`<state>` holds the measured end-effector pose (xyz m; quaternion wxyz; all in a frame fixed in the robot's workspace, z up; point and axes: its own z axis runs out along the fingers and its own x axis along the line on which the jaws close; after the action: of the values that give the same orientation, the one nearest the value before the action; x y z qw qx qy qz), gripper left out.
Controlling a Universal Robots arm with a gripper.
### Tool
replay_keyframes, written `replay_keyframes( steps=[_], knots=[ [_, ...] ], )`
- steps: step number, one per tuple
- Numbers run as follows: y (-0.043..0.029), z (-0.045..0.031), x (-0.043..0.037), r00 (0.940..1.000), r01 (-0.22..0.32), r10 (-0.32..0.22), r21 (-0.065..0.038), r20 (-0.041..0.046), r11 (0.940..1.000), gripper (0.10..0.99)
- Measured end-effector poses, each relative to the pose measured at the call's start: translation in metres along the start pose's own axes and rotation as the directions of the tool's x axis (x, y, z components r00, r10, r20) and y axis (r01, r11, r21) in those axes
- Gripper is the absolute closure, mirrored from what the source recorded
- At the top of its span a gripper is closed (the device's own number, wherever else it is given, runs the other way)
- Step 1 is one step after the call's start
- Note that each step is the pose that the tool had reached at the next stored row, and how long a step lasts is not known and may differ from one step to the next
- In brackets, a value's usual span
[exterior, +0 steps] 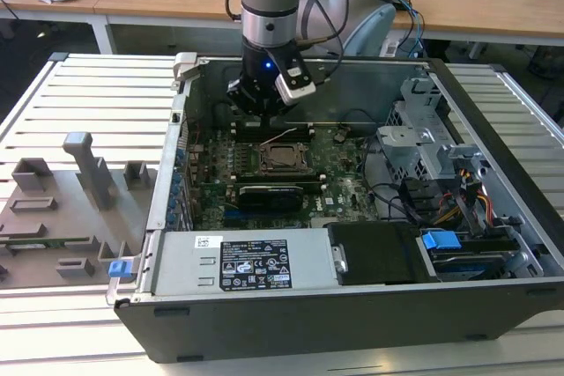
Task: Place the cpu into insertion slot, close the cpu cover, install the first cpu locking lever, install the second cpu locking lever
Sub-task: 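Install the first cpu locking lever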
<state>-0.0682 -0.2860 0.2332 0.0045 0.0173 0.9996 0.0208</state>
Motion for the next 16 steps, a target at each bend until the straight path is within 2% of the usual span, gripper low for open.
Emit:
replay_keyframes(
  steps=[9,16],
  knots=[
    [-0.0005,0.0120,0.0001,1.0000,0.000,0.000,0.000,0.0001,1.0000,0.980],
    [0.0004,0.0172,-0.0018,1.0000,0.000,0.000,0.000,0.0000,1.0000,0.980]
  ],
)
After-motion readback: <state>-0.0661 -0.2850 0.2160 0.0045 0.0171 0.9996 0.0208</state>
